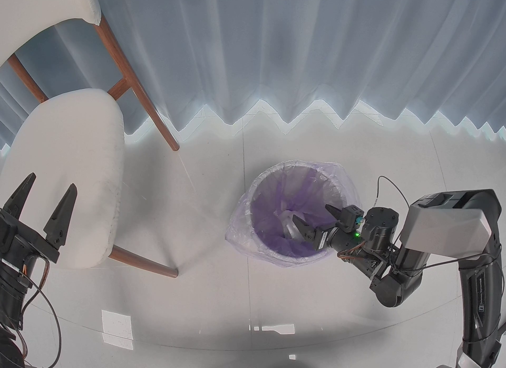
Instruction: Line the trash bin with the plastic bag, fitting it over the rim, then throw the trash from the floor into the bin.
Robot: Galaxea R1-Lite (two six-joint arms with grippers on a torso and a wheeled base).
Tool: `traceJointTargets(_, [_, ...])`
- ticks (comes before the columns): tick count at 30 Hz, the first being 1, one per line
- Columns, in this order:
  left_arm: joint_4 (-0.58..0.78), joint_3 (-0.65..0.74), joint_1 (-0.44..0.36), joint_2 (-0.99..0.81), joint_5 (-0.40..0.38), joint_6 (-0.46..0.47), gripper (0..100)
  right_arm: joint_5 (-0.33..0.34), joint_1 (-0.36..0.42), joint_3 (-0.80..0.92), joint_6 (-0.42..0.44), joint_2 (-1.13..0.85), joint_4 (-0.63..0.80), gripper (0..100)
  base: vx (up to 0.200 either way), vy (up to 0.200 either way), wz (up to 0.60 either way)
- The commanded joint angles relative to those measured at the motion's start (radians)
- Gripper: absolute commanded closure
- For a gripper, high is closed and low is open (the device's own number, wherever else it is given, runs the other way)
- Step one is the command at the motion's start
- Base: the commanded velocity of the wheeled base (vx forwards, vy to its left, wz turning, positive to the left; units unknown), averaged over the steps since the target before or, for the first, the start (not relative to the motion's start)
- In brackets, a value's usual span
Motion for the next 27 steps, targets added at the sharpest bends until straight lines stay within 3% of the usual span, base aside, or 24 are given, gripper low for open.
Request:
traceJointTargets(1, [-0.002, 0.018, 0.045, -0.044, 0.0, 0.001, 0, -0.013, -0.004, 0.098, 0.008, -0.174, -0.015, 0, 0.0, 0.0, 0.0])
traceJointTargets(14, [0.001, 0.018, 0.097, -0.156, 0.008, -0.005, 0, -0.035, -0.086, 0.385, 0.006, -0.607, -0.013, 0, 0.0, 0.0, 0.0])
traceJointTargets(18, [0.031, 0.018, 0.095, -0.231, 0.01, 0.0, 0, -0.036, -0.164, 0.475, 0.003, -0.762, -0.004, 0, 0.0, 0.0, 0.0])
traceJointTargets(21, [0.122, 0.018, 0.094, -0.305, 0.008, 0.003, 0, -0.035, -0.21, 0.5, 0.003, -0.826, 0.002, 0, 0.0, 0.0, 0.0])
traceJointTargets(25, [0.442, 0.008, 0.094, -0.549, 0.003, 0.008, 0, -0.035, -0.267, 0.546, 0.002, -0.978, 0.083, 0, 0.0, 0.0, 0.0])
traceJointTargets(26, [0.467, 0.007, 0.094, -0.565, 0.003, 0.009, 0, -0.035, -0.27, 0.548, 0.002, -0.987, 0.091, 0, 0.0, 0.0, 0.0])
traceJointTargets(27, [0.617, -0.007, 0.094, -0.673, 0.0, 0.008, 0, -0.036, -0.278, 0.555, 0.002, -1.047, 0.142, 0, 0.0, 0.0, 0.0])
